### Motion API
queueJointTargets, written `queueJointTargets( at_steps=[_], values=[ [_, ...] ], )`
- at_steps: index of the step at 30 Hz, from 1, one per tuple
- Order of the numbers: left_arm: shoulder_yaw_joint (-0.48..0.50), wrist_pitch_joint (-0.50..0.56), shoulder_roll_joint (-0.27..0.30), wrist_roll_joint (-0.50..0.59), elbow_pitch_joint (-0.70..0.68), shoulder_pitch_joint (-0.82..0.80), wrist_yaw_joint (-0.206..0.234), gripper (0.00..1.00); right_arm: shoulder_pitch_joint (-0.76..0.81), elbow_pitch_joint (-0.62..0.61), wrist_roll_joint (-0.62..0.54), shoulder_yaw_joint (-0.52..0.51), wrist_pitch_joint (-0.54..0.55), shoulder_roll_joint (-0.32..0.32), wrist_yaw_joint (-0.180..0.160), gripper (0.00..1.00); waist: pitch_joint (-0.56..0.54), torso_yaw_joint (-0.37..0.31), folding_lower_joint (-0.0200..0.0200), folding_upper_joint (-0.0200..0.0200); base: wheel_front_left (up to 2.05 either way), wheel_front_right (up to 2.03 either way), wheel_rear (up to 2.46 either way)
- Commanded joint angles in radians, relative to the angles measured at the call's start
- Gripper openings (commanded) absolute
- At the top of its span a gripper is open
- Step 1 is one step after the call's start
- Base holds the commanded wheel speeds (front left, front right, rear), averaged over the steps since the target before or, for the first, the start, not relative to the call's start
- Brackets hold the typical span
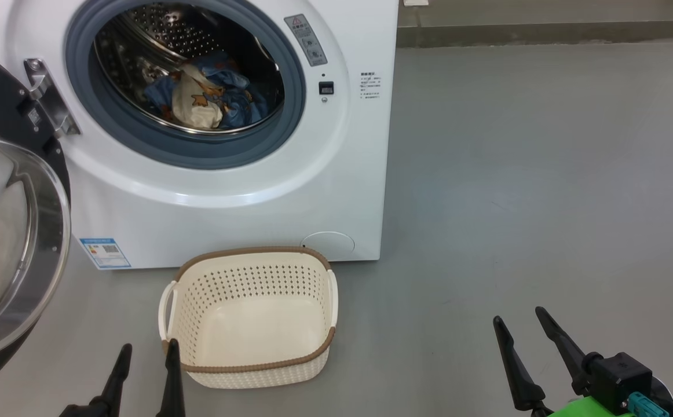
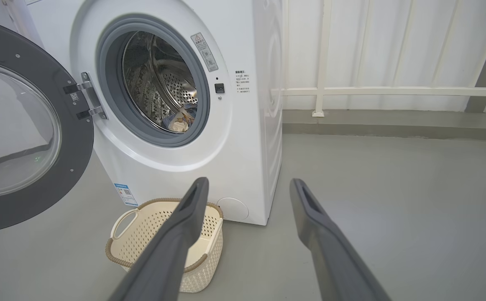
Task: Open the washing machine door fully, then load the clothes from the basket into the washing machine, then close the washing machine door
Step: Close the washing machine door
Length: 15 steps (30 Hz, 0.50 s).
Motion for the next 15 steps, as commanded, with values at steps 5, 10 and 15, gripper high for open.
queueJointTargets(
  at_steps=[5,10,15],
  values=[
    [0.035,-0.009,0.011,0.017,-0.035,-0.021,0.006,1.00,-0.041,-0.022,-0.003,0.023,-0.009,-0.005,0.002,1.00,0.001,0.000,0.0000,-0.0001,0.00,0.00,0.00],
    [0.035,-0.009,0.010,0.019,-0.036,-0.019,0.007,1.00,-0.041,-0.020,-0.002,0.024,-0.010,-0.005,0.002,1.00,0.001,-0.001,0.0000,-0.0001,0.00,0.00,0.00],
    [0.034,-0.009,0.009,0.020,-0.037,-0.018,0.008,1.00,-0.040,-0.019,-0.001,0.024,-0.012,-0.005,0.002,1.00,0.001,0.000,0.0000,-0.0001,0.00,0.00,0.00]
  ],
)
